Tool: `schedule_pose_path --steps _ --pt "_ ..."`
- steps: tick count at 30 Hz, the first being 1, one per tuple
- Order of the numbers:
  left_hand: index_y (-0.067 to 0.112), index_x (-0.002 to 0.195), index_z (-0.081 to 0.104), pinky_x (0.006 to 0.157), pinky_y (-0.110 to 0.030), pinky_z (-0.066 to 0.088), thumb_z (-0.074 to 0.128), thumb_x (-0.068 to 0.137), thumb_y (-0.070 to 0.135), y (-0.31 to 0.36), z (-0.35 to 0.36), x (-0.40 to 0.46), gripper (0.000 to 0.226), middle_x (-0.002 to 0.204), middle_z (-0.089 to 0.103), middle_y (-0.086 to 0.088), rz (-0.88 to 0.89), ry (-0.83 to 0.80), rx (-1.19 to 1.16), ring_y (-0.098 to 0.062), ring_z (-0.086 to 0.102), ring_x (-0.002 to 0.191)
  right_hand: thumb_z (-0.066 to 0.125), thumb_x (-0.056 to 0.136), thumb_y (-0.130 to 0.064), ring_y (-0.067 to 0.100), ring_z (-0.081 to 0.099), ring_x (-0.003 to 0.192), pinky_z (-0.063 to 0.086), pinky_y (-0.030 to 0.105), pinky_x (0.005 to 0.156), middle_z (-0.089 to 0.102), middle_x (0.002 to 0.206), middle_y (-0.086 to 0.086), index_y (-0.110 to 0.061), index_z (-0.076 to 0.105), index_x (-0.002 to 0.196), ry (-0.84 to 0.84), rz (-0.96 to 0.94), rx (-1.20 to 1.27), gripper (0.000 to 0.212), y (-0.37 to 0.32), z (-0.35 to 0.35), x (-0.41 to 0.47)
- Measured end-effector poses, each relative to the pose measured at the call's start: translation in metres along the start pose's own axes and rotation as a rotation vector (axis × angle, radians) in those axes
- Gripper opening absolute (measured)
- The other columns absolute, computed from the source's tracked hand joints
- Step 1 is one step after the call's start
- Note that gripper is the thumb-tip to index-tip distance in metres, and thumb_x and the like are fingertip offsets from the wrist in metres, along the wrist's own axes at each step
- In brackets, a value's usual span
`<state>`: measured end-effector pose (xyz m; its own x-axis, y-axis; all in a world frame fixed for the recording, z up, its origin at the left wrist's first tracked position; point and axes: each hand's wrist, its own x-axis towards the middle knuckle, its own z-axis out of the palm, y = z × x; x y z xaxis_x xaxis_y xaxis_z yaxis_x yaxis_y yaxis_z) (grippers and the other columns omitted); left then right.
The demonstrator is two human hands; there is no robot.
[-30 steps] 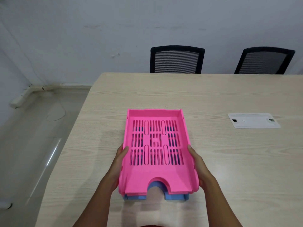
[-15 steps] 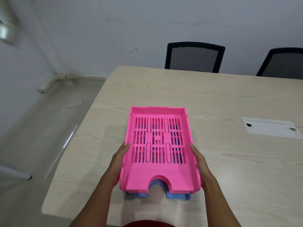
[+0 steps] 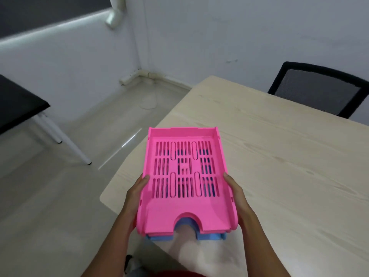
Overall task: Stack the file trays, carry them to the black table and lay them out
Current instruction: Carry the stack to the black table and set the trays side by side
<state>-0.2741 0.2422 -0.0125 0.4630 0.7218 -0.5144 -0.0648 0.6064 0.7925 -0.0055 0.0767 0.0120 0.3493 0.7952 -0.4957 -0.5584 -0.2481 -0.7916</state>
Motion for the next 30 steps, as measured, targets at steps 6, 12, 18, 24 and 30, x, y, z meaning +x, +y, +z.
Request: schedule_pose_path --steps 6,12,18,24,30 --pt "0.017 0.134 0.065 0.103 -0.072 0.044 0.074 0.083 0.048 0.04 -0.083 -0.009 0.061 0.133 0.065 -0.03 0.088 0.107 -0.14 -0.057 0.059 0.121 0.07 0.082 -0.055 0.04 0.067 0.105 0.045 0.061 0.108 0.064 0.131 0.031 -0.002 0.059 0.135 -0.08 0.029 -0.111 0.076 0.001 0.1 0.048" --pt "0.016 0.135 0.066 0.105 -0.073 0.041 0.088 0.06 0.058 0.088 -0.186 -0.026 0.088 0.134 0.065 -0.029 0.149 0.249 -0.232 -0.054 0.061 0.121 0.063 0.092 -0.045 0.032 0.073 0.09 0.058 0.047 0.087 0.069 0.118 0.03 0.002 0.06 0.128 -0.222 0.049 -0.223 0.06 0.021 0.224 0.092" --pt "0.015 0.138 0.063 0.106 -0.07 0.042 0.089 0.058 0.055 0.123 -0.297 -0.055 0.093 0.137 0.063 -0.028 0.229 0.363 -0.325 -0.047 0.06 0.121 0.072 0.076 -0.058 0.029 0.073 0.084 0.059 0.045 0.085 0.074 0.104 0.017 0.006 0.057 0.129 -0.391 0.08 -0.317 0.084 0.049 0.362 0.119" --pt "0.014 0.14 0.06 0.105 -0.077 0.037 0.09 0.057 0.057 0.14 -0.381 -0.081 0.098 0.14 0.059 -0.031 0.316 0.482 -0.418 -0.058 0.052 0.129 0.066 0.083 -0.051 0.029 0.073 0.085 0.059 0.043 0.082 0.073 0.104 0.016 0.004 0.053 0.136 -0.552 0.115 -0.406 0.077 0.081 0.466 0.142" --pt "0.009 0.14 0.058 0.103 -0.069 0.042 0.08 0.074 0.046 0.165 -0.443 -0.086 0.079 0.13 0.063 -0.029 0.387 0.605 -0.464 -0.041 0.063 0.106 0.066 0.084 -0.051 0.032 0.073 0.086 0.059 0.049 0.087 0.074 0.106 0.019 0.003 0.058 0.133 -0.649 0.167 -0.444 0.073 0.103 0.559 0.179"
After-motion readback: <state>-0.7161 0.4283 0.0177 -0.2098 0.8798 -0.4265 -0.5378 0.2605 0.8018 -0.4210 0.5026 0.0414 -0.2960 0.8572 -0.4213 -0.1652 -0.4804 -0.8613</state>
